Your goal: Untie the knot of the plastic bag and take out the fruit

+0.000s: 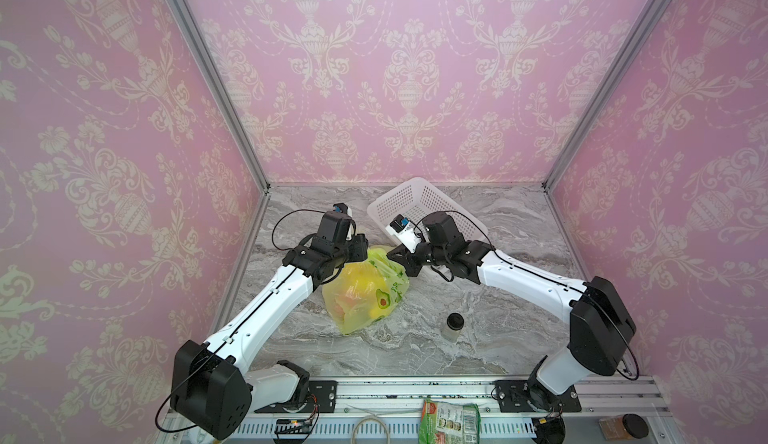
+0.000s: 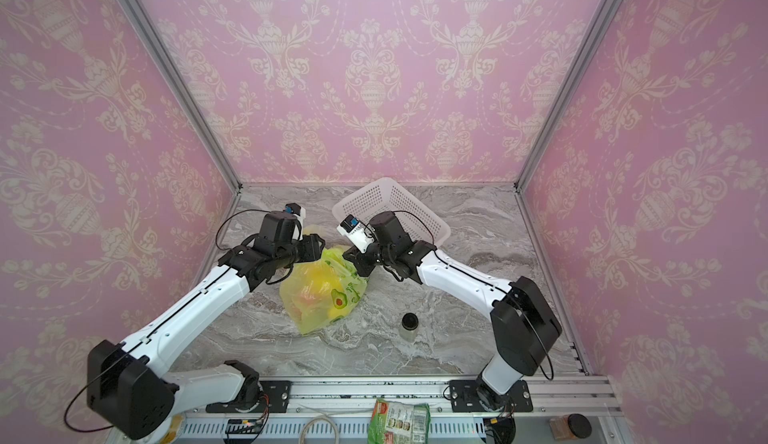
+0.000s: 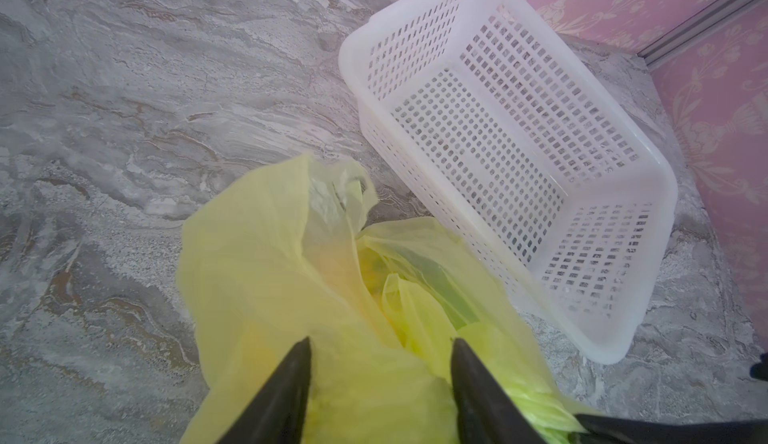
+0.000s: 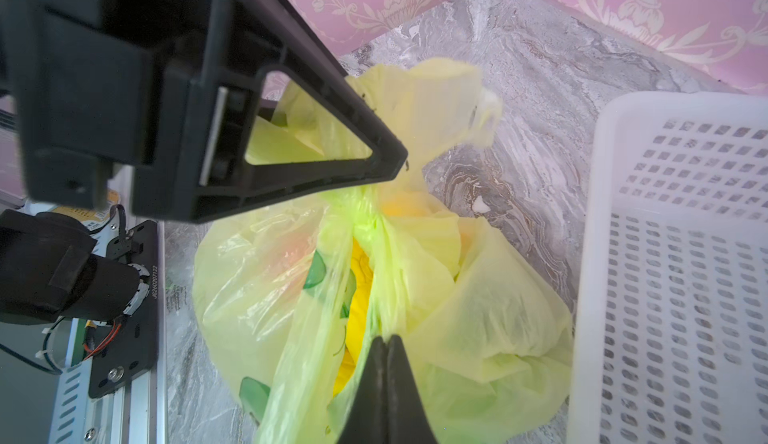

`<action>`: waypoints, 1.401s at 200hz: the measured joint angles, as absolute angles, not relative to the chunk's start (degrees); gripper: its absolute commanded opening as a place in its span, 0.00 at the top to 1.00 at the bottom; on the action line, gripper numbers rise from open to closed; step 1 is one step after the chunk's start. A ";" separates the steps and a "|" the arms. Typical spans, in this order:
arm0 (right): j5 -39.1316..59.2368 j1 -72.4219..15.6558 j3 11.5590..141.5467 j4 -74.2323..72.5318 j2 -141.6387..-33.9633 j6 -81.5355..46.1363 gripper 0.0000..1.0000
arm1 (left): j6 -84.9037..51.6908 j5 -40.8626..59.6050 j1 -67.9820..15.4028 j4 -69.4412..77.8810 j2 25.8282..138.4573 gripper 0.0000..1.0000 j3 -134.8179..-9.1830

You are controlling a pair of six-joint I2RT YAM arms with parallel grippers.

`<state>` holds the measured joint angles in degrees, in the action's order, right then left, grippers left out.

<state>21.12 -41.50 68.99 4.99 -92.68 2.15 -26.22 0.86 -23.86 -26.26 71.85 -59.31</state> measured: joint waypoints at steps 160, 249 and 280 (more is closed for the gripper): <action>4.80 -33.21 60.75 -0.43 -86.41 -3.62 1.00 | -26.89 -14.87 -12.36 -22.94 49.84 1.00 -44.42; 11.27 -33.95 54.13 -9.32 -78.54 -6.44 0.00 | -27.92 -0.84 -10.63 -12.93 50.35 0.96 -41.10; 11.35 -35.05 55.92 -9.26 -79.85 -6.26 0.00 | -27.92 3.95 -10.70 -10.85 51.44 0.94 -41.10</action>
<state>11.35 -35.05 55.92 -9.26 -79.85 -6.26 -27.92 3.95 -10.70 -10.85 51.44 -41.10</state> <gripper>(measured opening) 0.998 0.058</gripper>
